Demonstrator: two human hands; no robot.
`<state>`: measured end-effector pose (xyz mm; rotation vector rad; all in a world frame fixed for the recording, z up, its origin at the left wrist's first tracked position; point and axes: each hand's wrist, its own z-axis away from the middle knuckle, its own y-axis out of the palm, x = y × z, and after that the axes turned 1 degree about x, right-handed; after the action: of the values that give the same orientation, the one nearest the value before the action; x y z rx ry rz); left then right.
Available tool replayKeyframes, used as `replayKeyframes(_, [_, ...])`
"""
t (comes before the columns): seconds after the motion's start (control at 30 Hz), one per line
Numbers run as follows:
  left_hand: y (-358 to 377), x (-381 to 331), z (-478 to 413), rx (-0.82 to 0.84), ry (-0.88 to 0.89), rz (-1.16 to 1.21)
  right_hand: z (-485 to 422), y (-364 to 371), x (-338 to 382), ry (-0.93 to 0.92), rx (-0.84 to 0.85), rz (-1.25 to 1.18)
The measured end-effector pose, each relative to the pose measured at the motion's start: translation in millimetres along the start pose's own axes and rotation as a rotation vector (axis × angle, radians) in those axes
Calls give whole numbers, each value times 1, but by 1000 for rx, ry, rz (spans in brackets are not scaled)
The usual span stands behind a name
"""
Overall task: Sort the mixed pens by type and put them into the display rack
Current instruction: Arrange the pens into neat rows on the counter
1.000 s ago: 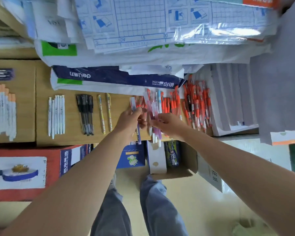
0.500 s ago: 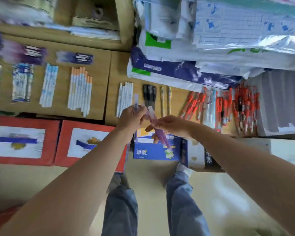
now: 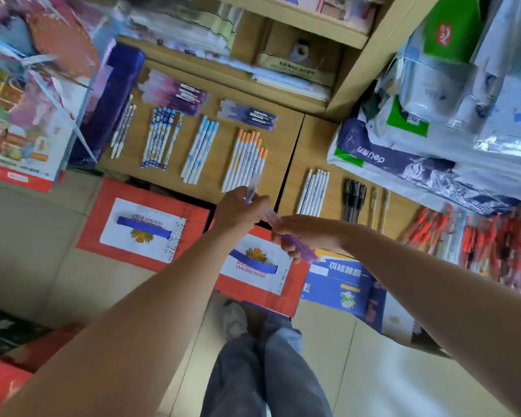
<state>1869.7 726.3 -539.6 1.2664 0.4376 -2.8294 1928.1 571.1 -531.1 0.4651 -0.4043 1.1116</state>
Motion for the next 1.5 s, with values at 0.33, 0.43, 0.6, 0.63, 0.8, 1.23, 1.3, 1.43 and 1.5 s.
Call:
replayKeyframes(0.33, [-56, 6, -30, -113, 37, -38, -33, -21, 63, -76, -65, 179])
replayKeyframes(0.43, [-76, 12, -43, -189, 8, 22, -46, -32, 71, -149, -203, 89])
replayKeyframes(0.6, [-105, 12, -63, -217, -45, 171, -77, -30, 88, -166, -340, -114])
replayKeyframes(0.63, [-112, 10, -68, -221, -59, 190, -83, -27, 93, -168, -351, -138])
replayKeyframes(0.8, [-161, -1, -96, -154, -82, 304, -115, -12, 129, -157, -347, -282])
replayKeyframes(1.23, [-266, 13, -188, -126, -196, 461, -254, -32, 236, -239, -966, -153])
replayKeyframes(1.3, [-270, 15, -197, -120, -201, 428, -268, -34, 244, -246, -983, -67])
replayKeyframes(1.43, [-275, 24, -212, -109, -211, 408, -287, -38, 247, -218, -1052, 76])
replayKeyframes(1.5, [-277, 29, -217, -125, -180, 290, -291, -37, 246, -184, -1090, 106])
